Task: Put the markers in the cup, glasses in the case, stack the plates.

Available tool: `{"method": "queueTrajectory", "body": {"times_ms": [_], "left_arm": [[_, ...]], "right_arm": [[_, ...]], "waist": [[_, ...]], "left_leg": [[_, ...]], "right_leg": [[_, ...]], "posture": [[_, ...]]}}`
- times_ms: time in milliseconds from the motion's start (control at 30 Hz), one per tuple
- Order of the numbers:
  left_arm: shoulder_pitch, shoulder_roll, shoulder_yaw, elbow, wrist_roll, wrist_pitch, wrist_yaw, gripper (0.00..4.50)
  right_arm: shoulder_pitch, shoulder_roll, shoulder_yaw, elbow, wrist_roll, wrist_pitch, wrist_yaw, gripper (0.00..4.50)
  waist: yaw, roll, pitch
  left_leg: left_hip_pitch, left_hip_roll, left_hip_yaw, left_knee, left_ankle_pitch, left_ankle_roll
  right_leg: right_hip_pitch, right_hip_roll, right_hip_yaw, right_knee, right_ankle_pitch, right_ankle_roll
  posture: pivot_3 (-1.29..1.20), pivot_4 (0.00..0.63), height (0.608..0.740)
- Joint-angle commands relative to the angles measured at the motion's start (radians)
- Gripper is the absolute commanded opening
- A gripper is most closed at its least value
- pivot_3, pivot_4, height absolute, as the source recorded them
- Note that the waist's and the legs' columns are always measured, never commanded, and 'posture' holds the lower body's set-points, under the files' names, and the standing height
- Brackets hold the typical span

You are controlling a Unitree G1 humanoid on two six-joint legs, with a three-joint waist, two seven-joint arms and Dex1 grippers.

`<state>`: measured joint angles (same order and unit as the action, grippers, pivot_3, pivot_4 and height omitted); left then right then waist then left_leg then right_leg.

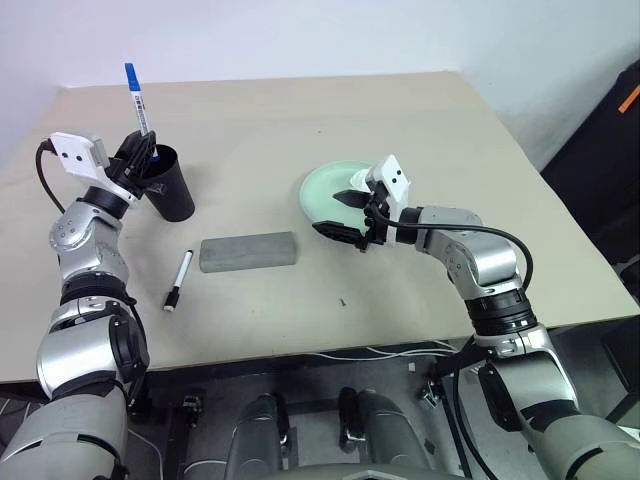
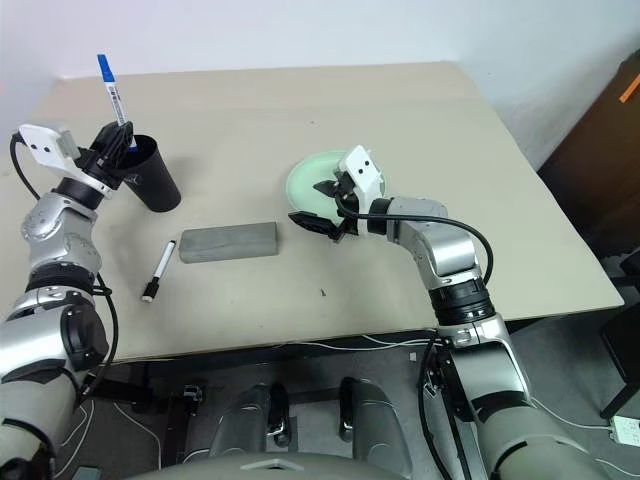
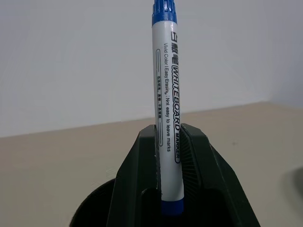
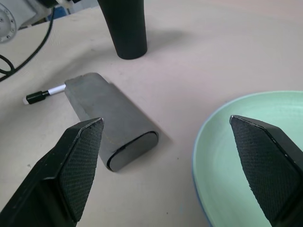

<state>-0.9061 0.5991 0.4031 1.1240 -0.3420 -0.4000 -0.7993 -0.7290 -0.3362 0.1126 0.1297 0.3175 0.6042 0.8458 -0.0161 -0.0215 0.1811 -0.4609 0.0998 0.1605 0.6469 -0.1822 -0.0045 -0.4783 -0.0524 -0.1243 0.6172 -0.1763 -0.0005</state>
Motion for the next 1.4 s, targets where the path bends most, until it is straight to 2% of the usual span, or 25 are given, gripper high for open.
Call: {"method": "queueTrajectory", "body": {"times_ms": [33, 367, 1067, 1400], "left_arm": [[-0.009, 0.032, -0.007, 0.006, 0.029, -0.031, 0.025, 0.27], [-0.007, 0.049, -0.031, 0.039, 0.086, -0.001, 0.095, 0.27], [-0.017, 0.026, -0.041, 0.047, 0.094, 0.041, 0.08, 0.27], [-0.009, 0.029, -0.034, 0.039, 0.087, 0.044, 0.073, 3.73]], "right_arm": [[-0.007, -0.01, 0.001, -0.026, -0.018, -0.03, -0.015, 4.48], [-0.017, -0.016, 0.001, 0.005, -0.051, -0.063, -0.023, 4.48], [-0.01, -0.029, -0.001, 0.016, -0.083, -0.078, -0.036, 4.48], [-0.012, -0.021, 0.002, 0.026, -0.097, -0.087, -0.032, 4.5]], "waist": [[0.0, 0.0, 0.0], [0.001, 0.0, 0.0], [0.002, 0.0, 0.0], [0.002, 0.0, 0.0]], "left_leg": [[0.0, 0.0, 0.0, 0.0, 0.0, 0.0], [0.0, 0.0, 0.0, 0.0, 0.0, 0.0], [0.001, 0.001, 0.0, -0.001, 0.0, 0.0], [0.001, 0.0, -0.001, -0.001, 0.0, 0.0]], "right_leg": [[0.0, 0.0, 0.0, 0.0, 0.0, 0.0], [0.0, 0.0, 0.0, 0.0, 0.0, 0.0], [0.001, -0.001, 0.0, -0.001, 0.0, 0.0], [0.001, -0.003, -0.001, 0.0, 0.0, 0.0]], "posture": [[0.0, 0.15, 0.74], [0.0, 0.15, 0.74], [0.0, 0.15, 0.74], [0.0, 0.15, 0.74]]}}
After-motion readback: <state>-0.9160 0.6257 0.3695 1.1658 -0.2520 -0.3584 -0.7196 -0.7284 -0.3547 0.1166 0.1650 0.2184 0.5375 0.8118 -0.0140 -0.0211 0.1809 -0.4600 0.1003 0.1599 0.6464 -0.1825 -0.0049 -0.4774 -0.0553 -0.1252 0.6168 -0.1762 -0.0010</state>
